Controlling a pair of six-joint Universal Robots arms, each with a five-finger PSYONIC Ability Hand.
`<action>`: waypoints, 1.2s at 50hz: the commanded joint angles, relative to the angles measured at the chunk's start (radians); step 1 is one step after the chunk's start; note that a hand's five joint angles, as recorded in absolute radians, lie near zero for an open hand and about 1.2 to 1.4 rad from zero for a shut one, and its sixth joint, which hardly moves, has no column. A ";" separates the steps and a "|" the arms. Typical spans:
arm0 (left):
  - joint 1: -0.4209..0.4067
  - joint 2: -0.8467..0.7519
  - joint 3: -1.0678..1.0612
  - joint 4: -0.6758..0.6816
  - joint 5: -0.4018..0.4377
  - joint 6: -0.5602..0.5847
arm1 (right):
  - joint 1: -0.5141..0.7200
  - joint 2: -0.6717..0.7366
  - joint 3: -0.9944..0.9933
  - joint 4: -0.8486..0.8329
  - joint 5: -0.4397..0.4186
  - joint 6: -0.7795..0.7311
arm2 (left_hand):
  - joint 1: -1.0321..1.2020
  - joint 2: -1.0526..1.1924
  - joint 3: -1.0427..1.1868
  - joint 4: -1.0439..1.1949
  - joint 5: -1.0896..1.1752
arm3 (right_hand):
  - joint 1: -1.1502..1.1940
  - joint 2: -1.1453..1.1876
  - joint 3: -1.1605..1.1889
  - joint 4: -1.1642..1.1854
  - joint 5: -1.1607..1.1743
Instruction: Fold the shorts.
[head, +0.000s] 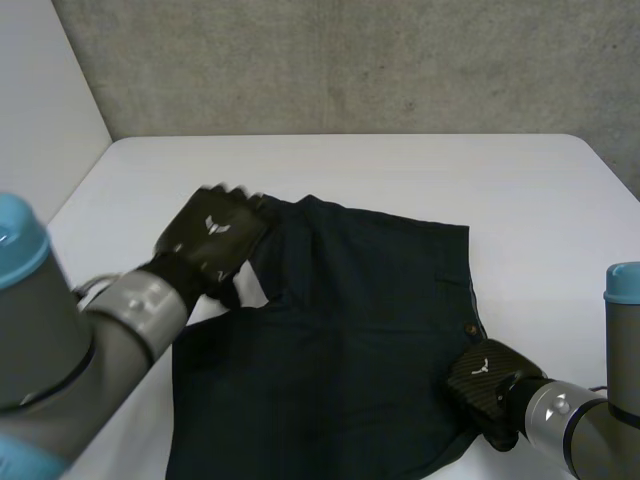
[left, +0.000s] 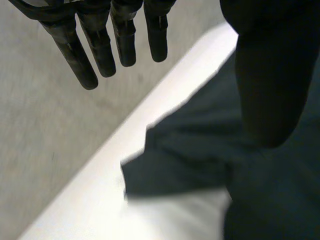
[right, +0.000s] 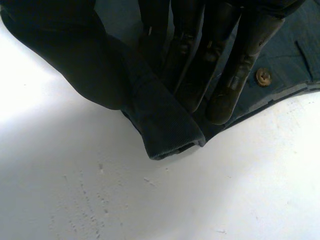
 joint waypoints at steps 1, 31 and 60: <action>0.102 -0.249 0.152 0.257 0.305 -0.001 | 0.000 0.000 0.008 -0.029 0.001 0.000 | 0.131 0.124 0.127 0.127 0.124 | 0.408 0.206 0.195 0.204 0.238; 0.119 -0.839 0.761 0.043 0.450 0.117 | 0.003 0.035 0.017 -0.102 0.003 0.000 | 0.465 0.459 0.461 0.461 0.459 | 0.408 0.206 0.195 0.204 0.238; 0.107 -0.736 0.632 -0.045 0.067 0.205 | 0.000 0.058 0.020 -0.118 0.010 0.000 | 1.070 1.064 1.066 1.066 1.063 | 0.408 0.206 0.195 0.204 0.238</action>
